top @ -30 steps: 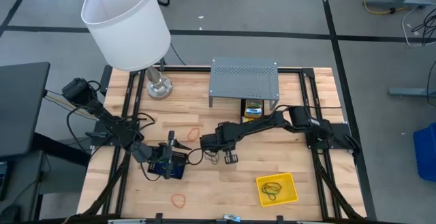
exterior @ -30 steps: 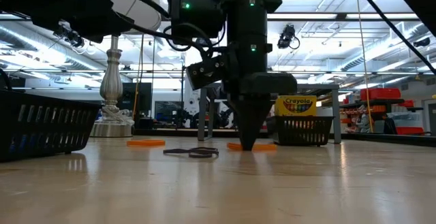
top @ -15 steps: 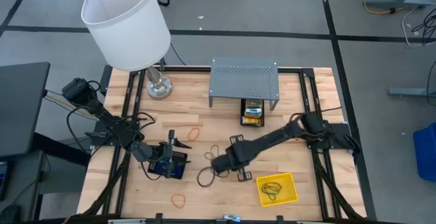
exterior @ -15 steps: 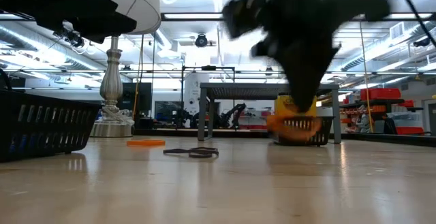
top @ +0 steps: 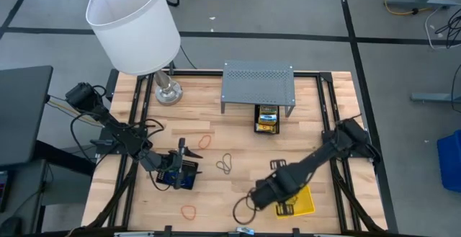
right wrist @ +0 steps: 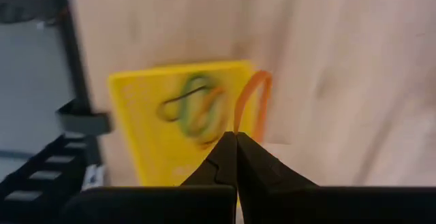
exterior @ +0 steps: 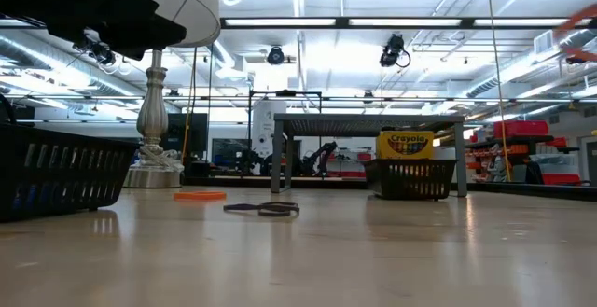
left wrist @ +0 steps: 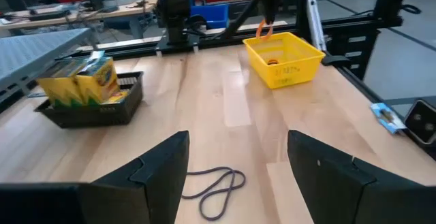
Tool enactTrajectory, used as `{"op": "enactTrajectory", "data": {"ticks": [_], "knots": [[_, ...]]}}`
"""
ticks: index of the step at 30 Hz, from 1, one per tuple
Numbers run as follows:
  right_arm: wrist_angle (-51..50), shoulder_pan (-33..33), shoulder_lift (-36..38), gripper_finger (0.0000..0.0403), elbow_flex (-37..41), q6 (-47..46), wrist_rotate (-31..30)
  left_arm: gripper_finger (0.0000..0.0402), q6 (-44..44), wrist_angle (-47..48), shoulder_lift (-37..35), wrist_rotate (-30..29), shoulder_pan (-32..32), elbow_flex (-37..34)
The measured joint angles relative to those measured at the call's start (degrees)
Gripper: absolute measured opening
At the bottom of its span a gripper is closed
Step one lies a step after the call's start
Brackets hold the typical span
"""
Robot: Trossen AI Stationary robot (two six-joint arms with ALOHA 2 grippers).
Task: Pick & Place Office Desk Supplies
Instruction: Put the orange rubber band into the yellow bin
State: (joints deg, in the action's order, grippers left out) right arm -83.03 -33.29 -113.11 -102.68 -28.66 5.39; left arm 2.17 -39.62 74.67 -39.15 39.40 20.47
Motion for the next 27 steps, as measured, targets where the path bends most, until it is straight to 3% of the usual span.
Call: {"op": "enactTrajectory", "data": {"ticks": [14,21,27], "knots": [[2.69,-5.23,-9.57,0.0,0.01,-1.0,11.91,0.0252,0.35,0.02,0.0,0.82,0.0,0.0],[2.78,-5.47,-12.32,0.0004,0.01,-0.58,10.57,0.0252,0.26,0.02,0.0,0.83,0.0,0.0],[2.56,-5.49,-12.16,0.0058,0.01,-3.49,10.05,0.0252,0.2,0.06,0.0,0.82,0.0,0.0]]}}
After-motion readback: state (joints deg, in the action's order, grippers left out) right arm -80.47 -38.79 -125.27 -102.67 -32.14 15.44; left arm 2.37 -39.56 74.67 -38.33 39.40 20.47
